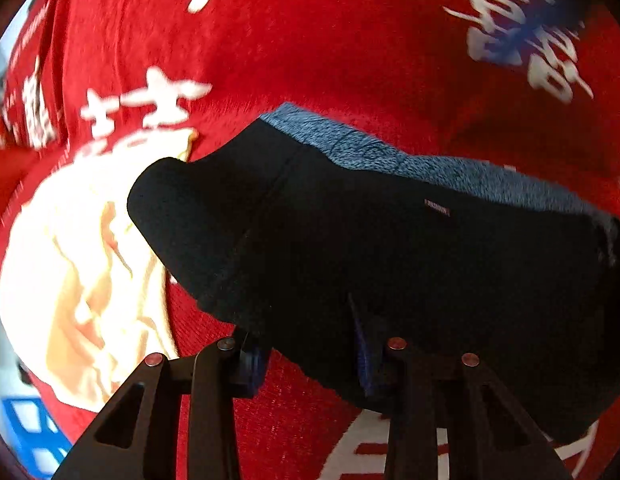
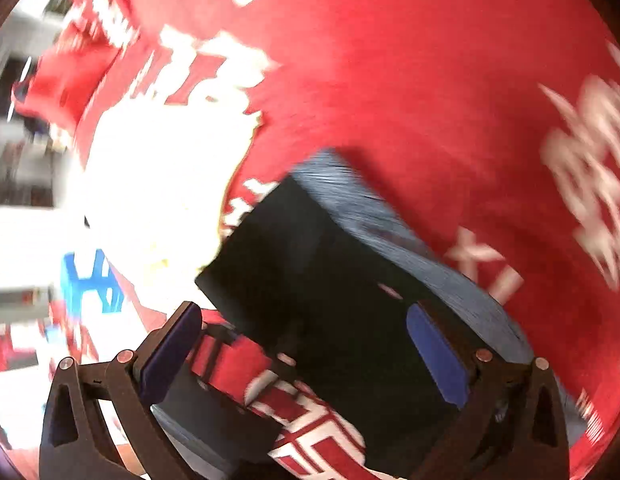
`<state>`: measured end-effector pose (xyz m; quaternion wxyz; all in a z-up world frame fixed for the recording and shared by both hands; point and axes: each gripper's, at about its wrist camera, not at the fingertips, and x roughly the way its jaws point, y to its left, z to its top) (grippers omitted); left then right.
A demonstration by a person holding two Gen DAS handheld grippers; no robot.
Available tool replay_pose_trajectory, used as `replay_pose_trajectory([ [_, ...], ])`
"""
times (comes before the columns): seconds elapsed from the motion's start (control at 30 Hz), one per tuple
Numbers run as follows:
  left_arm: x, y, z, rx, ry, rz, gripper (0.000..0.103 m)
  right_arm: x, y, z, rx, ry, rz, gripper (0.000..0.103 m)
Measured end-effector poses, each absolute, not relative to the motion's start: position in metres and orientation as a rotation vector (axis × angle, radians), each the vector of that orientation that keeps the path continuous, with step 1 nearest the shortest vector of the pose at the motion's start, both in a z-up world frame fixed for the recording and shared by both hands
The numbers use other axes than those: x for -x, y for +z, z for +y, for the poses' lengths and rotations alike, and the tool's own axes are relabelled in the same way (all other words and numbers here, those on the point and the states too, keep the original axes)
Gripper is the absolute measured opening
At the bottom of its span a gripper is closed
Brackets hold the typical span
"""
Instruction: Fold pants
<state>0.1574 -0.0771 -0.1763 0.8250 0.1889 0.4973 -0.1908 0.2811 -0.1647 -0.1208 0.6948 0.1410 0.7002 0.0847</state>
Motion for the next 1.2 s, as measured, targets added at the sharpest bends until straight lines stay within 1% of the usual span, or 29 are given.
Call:
replay_pose_trajectory([
  [0.07, -0.153, -0.176, -0.078, -0.432, -0.402, 1.036, 0.036, -0.304, -0.139, -0.14, -0.277, 0.228, 1.649, 0.102],
  [0.1, -0.153, -0.174, -0.077, -0.439, -0.399, 1.029, 0.036, -0.313, -0.147, -0.13, -0.266, 0.234, 1.684, 0.099],
  [0.23, -0.151, -0.171, -0.075, -0.448, -0.391, 1.019, 0.036, -0.334, -0.181, -0.096, -0.261, 0.274, 1.832, 0.099],
  [0.37, -0.149, -0.169, -0.076, -0.452, -0.381, 1.014, 0.036, -0.338, -0.212, -0.075, -0.109, 0.228, 1.946, 0.098],
  [0.4, -0.149, -0.169, -0.076, -0.449, -0.379, 1.016, 0.036, -0.336, -0.219, -0.074, -0.087, 0.213, 1.971, 0.09],
  [0.43, -0.149, -0.168, -0.076, -0.446, -0.38, 1.022, 0.036, -0.334, -0.223, -0.076, -0.085, 0.203, 1.987, 0.078],
  [0.47, -0.148, -0.169, -0.077, -0.447, -0.377, 1.027, 0.036, -0.333, -0.224, -0.079, -0.104, 0.197, 1.988, 0.071],
  [0.53, -0.149, -0.17, -0.077, -0.446, -0.377, 1.035, 0.036, -0.333, -0.218, -0.084, -0.167, 0.224, 1.964, 0.024],
  [0.57, -0.147, -0.168, -0.078, -0.451, -0.379, 1.027, 0.036, -0.331, -0.213, -0.089, -0.21, 0.242, 1.953, 0.023],
  [0.6, -0.146, -0.166, -0.08, -0.46, -0.386, 1.016, 0.036, -0.328, -0.208, -0.09, -0.205, 0.251, 1.933, 0.02],
  [0.73, -0.142, -0.152, -0.085, -0.442, -0.403, 1.001, 0.036, -0.305, -0.179, -0.108, -0.26, 0.299, 1.819, 0.018],
  [0.9, -0.126, -0.119, -0.096, -0.435, -0.46, 0.929, 0.036, -0.266, -0.139, -0.15, -0.419, 0.325, 1.669, 0.017],
  [1.07, -0.103, -0.08, -0.116, -0.421, -0.52, 0.861, 0.036, -0.216, -0.092, -0.197, -0.571, 0.344, 1.479, 0.017],
  [1.2, -0.074, -0.051, -0.145, -0.432, -0.594, 0.803, 0.036, -0.163, -0.053, -0.258, -0.701, 0.33, 1.326, 0.018],
])
